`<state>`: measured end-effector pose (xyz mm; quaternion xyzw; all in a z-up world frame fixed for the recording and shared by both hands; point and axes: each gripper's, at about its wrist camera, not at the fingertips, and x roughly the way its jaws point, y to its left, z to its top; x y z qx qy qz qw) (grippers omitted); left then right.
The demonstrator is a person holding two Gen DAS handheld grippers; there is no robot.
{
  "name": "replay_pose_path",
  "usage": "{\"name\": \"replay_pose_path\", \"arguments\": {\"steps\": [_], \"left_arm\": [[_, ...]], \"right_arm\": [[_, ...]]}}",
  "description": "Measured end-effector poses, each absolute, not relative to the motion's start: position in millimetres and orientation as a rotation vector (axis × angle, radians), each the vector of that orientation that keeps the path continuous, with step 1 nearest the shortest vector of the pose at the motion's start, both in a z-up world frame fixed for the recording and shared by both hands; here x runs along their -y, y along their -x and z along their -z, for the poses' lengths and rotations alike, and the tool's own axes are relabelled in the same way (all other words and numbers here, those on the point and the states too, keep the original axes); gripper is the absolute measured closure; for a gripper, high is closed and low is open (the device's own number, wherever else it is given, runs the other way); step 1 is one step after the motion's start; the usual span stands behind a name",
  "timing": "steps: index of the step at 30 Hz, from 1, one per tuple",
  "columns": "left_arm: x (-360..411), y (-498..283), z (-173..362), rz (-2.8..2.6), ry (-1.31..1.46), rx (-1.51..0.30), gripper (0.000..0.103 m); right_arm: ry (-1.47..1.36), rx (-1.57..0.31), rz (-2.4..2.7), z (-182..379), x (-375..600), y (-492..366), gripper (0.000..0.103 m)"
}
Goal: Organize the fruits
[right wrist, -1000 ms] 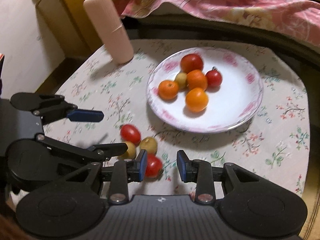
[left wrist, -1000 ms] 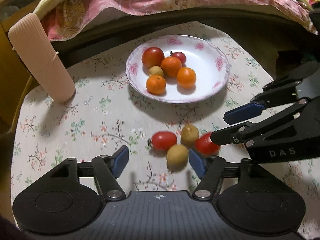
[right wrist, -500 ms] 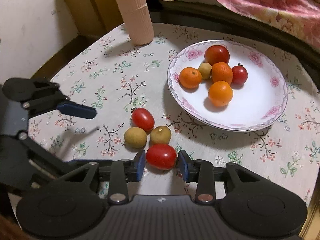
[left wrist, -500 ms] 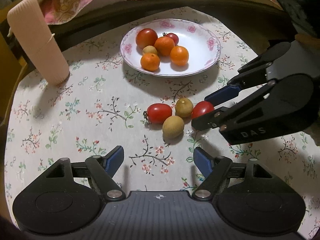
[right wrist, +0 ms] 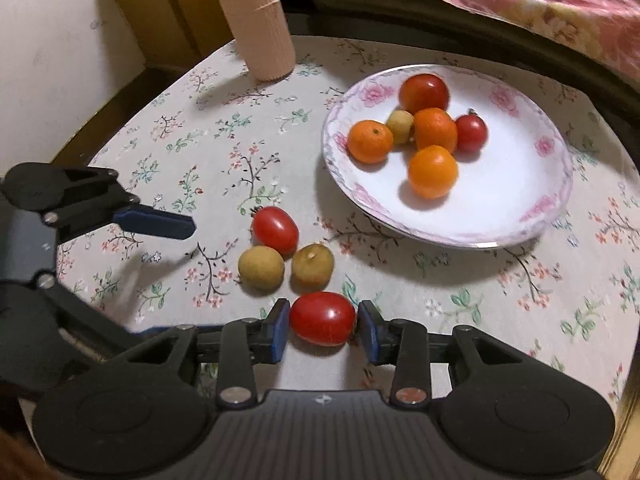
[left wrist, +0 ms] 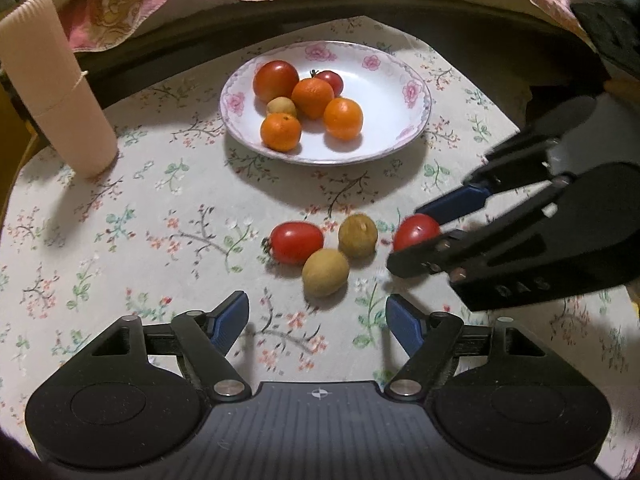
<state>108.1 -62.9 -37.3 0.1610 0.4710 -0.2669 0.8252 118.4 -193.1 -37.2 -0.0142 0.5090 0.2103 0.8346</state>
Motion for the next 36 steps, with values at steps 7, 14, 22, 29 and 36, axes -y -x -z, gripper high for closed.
{"name": "replay_pose_path", "arguments": {"steps": [7, 14, 22, 29, 36], "left_arm": [[75.9, -120.7, 49.2, 0.549, -0.341, -1.005, 0.035], [76.3, -122.4, 48.0, 0.544, -0.334, -0.993, 0.046], [75.7, -117.6, 44.7, 0.549, -0.322, -0.999, 0.067], [70.6, -100.0, 35.7, 0.545, -0.327, -1.017, 0.067], [61.4, -69.3, 38.6, 0.511, -0.351, -1.042, 0.065]], "right_arm": [[-0.007, -1.085, -0.404, 35.8, 214.7, -115.0, 0.065], [-0.013, -1.093, -0.389, 35.9, 222.8, -113.1, 0.065], [-0.005, -1.101, -0.39, 36.1, 220.9, -111.5, 0.065], [0.032, -1.098, -0.421, 34.5, 212.8, -108.5, 0.065], [0.124, -1.084, -0.45, 36.7, 200.3, -96.9, 0.065]]}}
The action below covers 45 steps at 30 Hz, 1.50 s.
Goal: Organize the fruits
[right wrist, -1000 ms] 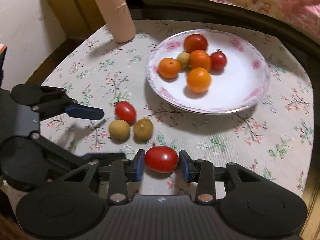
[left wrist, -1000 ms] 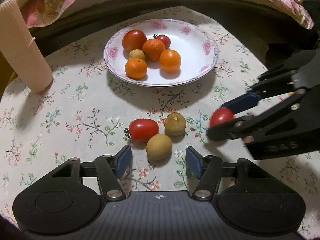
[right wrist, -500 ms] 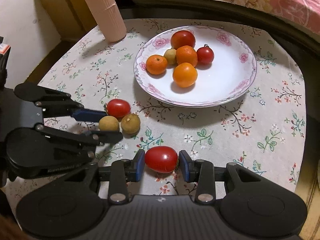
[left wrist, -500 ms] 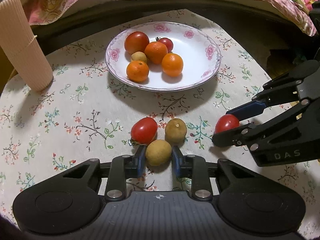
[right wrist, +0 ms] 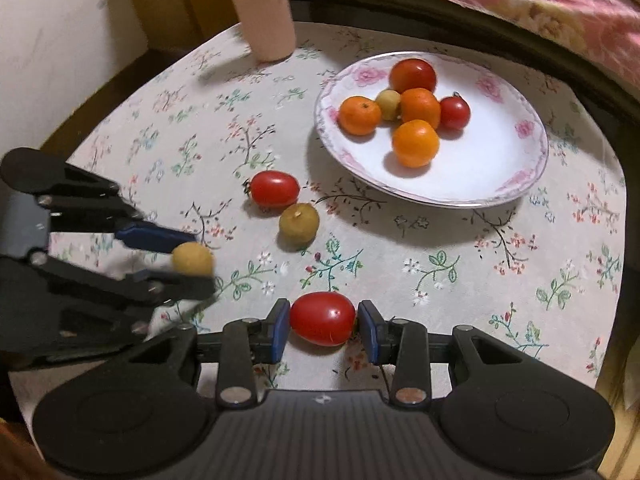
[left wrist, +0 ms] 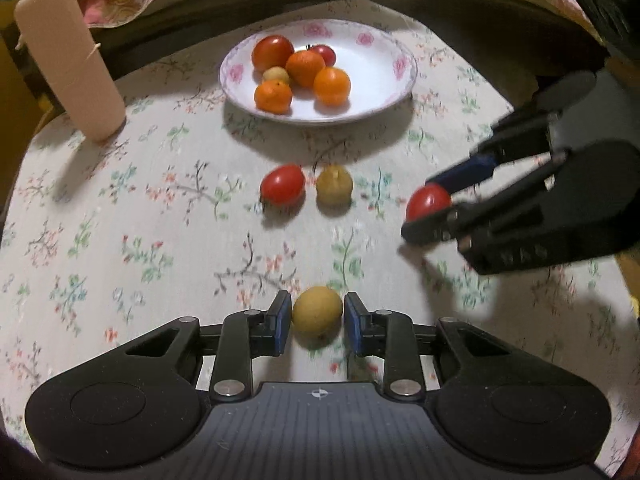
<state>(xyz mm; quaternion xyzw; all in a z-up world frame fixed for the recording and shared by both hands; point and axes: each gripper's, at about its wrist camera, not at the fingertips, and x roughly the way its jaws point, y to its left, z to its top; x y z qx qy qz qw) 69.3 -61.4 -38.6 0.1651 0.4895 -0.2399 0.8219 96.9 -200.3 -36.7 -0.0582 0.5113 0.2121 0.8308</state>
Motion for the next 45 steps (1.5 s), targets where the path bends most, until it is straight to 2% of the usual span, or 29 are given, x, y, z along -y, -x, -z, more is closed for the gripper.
{"name": "replay_pose_path", "arguments": {"steps": [4, 8, 11, 45], "left_arm": [[60.0, -69.5, 43.1, 0.523, -0.361, -1.05, 0.061], [60.7, -70.1, 45.1, 0.545, -0.364, -1.053, 0.045], [58.7, -65.9, 46.2, 0.555, -0.371, -1.052, 0.041], [49.5, -46.0, 45.9, 0.561, -0.39, -1.049, 0.032]], "right_arm": [[0.144, -1.078, -0.46, 38.8, 198.8, -95.6, 0.065], [0.167, -1.066, -0.465, 38.8, 196.3, -93.3, 0.065], [0.148, -1.064, -0.472, 38.9, 199.5, -93.9, 0.064], [0.167, -1.062, -0.465, 39.4, 197.7, -93.8, 0.061]]}}
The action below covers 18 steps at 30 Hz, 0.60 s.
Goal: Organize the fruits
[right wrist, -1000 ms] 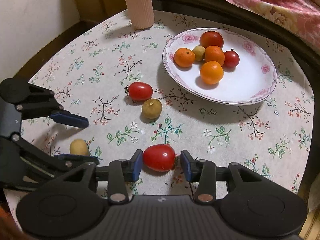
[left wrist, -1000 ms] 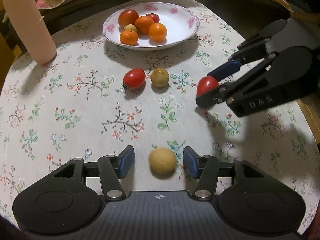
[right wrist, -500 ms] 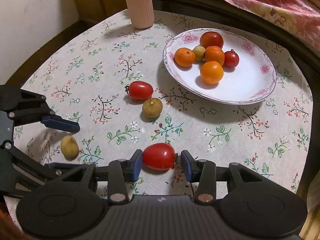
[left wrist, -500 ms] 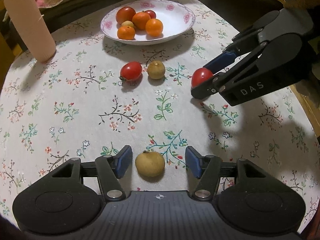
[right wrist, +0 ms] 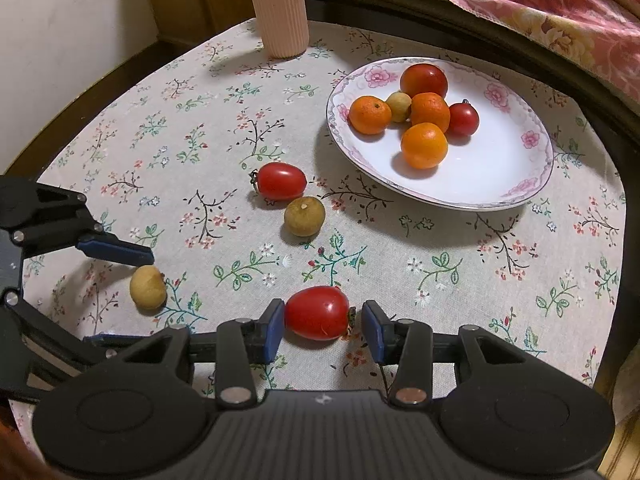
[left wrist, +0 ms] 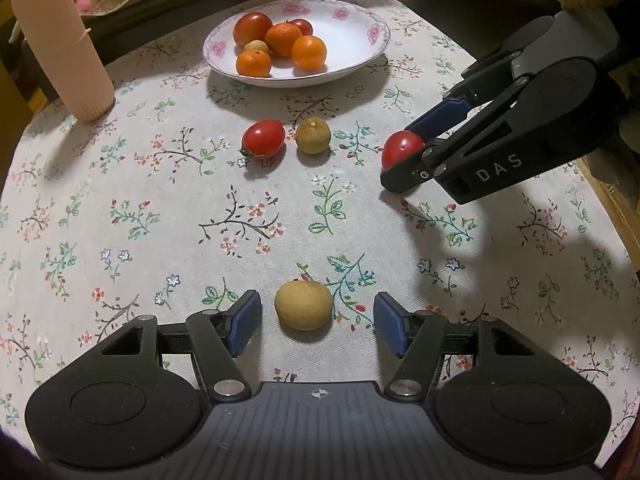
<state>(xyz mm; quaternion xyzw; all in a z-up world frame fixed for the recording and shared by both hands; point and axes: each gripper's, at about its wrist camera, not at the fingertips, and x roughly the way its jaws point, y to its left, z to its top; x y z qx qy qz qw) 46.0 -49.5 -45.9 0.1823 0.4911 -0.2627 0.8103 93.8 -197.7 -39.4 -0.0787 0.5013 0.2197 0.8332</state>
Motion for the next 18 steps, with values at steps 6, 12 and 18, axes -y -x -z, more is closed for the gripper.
{"name": "replay_pose_path", "arguments": {"steps": [6, 12, 18], "left_arm": [[50.6, -49.1, 46.0, 0.551, -0.382, -1.059, 0.029], [50.1, -51.8, 47.6, 0.53, -0.372, -1.067, 0.024], [51.1, -53.4, 49.1, 0.518, -0.361, -1.074, 0.02]], "right_arm": [[0.162, -1.063, -0.469, 39.2, 198.6, -93.9, 0.06], [0.147, -1.063, -0.478, 39.4, 199.5, -93.3, 0.055], [0.164, -1.067, -0.479, 39.7, 197.0, -94.0, 0.055]]}}
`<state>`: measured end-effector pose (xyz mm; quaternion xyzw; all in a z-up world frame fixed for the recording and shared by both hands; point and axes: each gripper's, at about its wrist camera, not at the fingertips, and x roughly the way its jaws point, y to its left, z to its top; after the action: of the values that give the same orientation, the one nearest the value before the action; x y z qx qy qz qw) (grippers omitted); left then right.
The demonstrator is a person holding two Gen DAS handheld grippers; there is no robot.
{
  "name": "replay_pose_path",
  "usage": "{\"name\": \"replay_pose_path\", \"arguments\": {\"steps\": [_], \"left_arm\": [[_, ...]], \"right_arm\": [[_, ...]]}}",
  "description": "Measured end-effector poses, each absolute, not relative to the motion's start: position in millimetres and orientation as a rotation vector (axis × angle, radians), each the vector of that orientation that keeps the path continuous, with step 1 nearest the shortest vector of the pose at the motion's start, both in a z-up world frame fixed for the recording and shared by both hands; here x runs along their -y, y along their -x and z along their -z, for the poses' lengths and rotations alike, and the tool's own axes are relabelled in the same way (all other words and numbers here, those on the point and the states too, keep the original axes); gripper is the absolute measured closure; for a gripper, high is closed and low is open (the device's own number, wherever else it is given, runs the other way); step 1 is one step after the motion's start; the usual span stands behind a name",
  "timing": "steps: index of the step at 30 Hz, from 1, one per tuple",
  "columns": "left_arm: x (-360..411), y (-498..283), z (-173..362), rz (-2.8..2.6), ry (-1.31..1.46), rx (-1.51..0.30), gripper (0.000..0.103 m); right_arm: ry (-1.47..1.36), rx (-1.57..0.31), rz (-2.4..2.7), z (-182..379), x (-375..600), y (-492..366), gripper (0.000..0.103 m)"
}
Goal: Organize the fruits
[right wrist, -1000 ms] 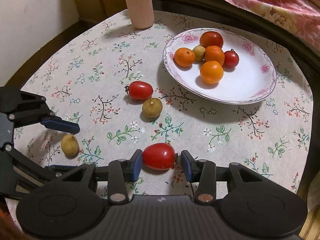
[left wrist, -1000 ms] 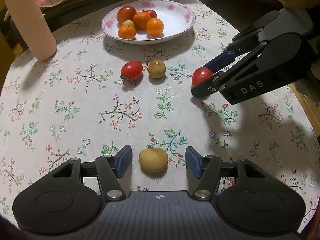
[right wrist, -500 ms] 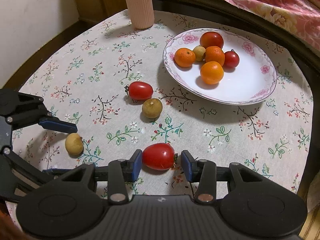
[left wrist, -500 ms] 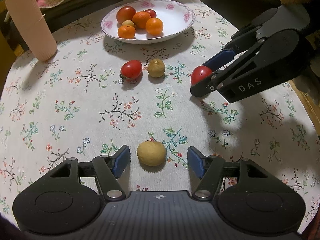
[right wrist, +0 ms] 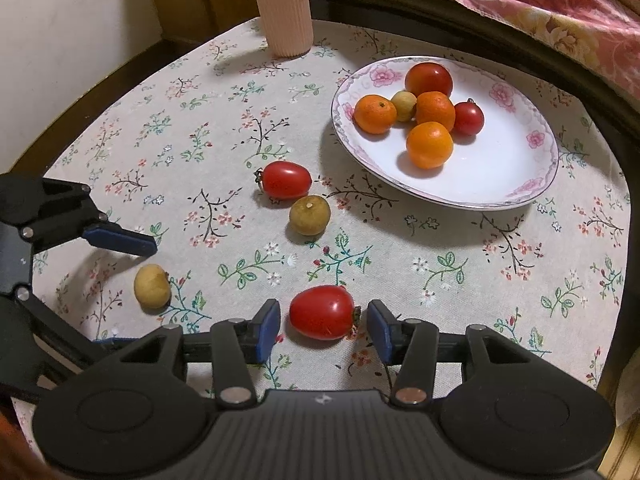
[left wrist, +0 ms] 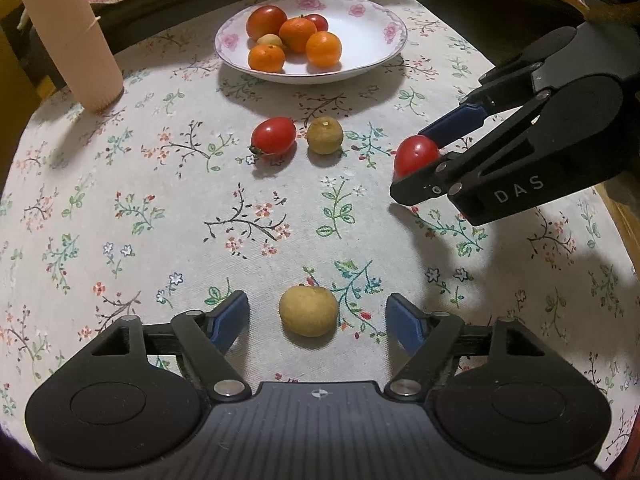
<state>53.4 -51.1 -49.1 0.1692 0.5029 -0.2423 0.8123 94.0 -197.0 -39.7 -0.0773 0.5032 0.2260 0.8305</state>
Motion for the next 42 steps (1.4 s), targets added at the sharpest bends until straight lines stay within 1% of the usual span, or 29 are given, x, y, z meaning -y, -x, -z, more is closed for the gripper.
{"name": "replay_pose_path", "arguments": {"steps": [4, 6, 10, 12, 13, 15, 16, 17, 20, 27, 34, 39, 42], "left_arm": [[52.2, -53.9, 50.0, 0.519, -0.355, -1.072, 0.018], [53.8, -52.9, 50.0, 0.525, -0.357, -1.068, 0.02], [56.7, -50.6, 49.6, 0.54, -0.352, -1.07, 0.028], [57.6, -49.4, 49.0, 0.547, -0.35, -1.071, 0.031], [57.8, -49.1, 48.7, 0.547, -0.347, -1.072, 0.034], [56.5, -49.6, 47.3, 0.541, -0.338, -1.073, 0.044], [55.4, -50.3, 46.5, 0.538, -0.336, -1.074, 0.053], [54.0, -51.0, 46.0, 0.536, -0.331, -1.075, 0.057], [51.2, -52.1, 46.0, 0.533, -0.319, -1.077, 0.062], [54.8, -50.2, 45.2, 0.536, -0.348, -1.072, 0.065], [53.3, -44.7, 44.9, 0.549, -0.371, -1.064, 0.06], [52.9, -42.5, 44.6, 0.547, -0.376, -1.061, 0.06], [52.2, -42.6, 44.6, 0.536, -0.374, -1.057, 0.065]], "right_arm": [[0.163, -1.072, -0.478, 39.4, 196.8, -95.2, 0.055], [0.161, -1.071, -0.473, 39.4, 197.2, -95.5, 0.055], [0.165, -1.073, -0.473, 39.2, 197.1, -95.6, 0.056], [0.165, -1.072, -0.47, 39.1, 197.8, -96.0, 0.06], [0.167, -1.072, -0.465, 39.0, 198.2, -96.0, 0.06], [0.16, -1.073, -0.463, 38.9, 199.1, -96.4, 0.061], [0.159, -1.075, -0.462, 38.9, 199.4, -96.7, 0.061], [0.159, -1.075, -0.46, 38.7, 198.6, -96.4, 0.061], [0.163, -1.075, -0.457, 38.5, 197.3, -95.4, 0.061], [0.166, -1.076, -0.461, 38.1, 197.5, -92.7, 0.064], [0.174, -1.071, -0.46, 38.2, 197.5, -90.4, 0.064], [0.181, -1.071, -0.456, 38.3, 195.9, -90.5, 0.064], [0.183, -1.071, -0.454, 38.6, 195.4, -90.9, 0.064]]}}
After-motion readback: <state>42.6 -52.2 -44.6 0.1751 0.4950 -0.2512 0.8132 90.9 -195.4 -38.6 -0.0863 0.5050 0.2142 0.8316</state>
